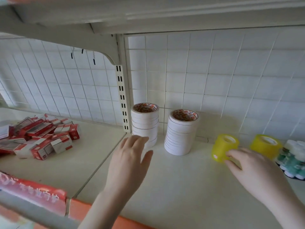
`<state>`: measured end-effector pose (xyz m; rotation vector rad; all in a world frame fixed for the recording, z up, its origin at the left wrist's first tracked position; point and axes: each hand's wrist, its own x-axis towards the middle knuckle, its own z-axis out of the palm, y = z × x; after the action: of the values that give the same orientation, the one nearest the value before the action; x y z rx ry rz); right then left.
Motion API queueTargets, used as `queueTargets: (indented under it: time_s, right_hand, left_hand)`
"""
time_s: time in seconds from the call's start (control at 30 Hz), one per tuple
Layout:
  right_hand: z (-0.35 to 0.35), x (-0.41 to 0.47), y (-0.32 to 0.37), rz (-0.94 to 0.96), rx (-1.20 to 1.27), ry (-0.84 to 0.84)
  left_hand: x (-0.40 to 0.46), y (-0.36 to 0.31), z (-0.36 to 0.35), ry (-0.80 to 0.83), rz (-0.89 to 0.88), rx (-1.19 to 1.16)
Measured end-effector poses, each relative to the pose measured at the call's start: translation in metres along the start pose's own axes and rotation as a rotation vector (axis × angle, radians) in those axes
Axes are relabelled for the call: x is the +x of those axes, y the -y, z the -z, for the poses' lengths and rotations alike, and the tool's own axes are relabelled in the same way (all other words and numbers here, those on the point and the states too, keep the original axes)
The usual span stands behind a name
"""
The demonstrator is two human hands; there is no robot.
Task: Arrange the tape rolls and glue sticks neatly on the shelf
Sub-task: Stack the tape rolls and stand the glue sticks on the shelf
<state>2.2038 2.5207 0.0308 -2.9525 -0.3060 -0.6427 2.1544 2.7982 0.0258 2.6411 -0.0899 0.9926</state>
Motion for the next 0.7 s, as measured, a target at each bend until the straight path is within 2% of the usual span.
queueTargets:
  time_s: [0.13,0.37,0.53,0.7]
  right_hand:
    - [-0.007,-0.044,-0.013,-0.106,-0.018,-0.128]
    - [0.020,-0.126,-0.054,-0.307,-0.166,-0.275]
    - [0.049,-0.197,-0.115,-0.496,-0.263,-0.272]
    - [0.076,-0.261,-0.197,-0.601,-0.317,-0.295]
  left_hand:
    - [-0.016,-0.016,-0.007,0.086,0.001,-0.038]
    - [-0.033,-0.083,-0.028,0.248,-0.159,-0.170]
    - [-0.047,-0.164,-0.054,0.400,-0.251,-0.272]
    - [-0.068,-0.271,-0.079,0.445,-0.351,-0.317]
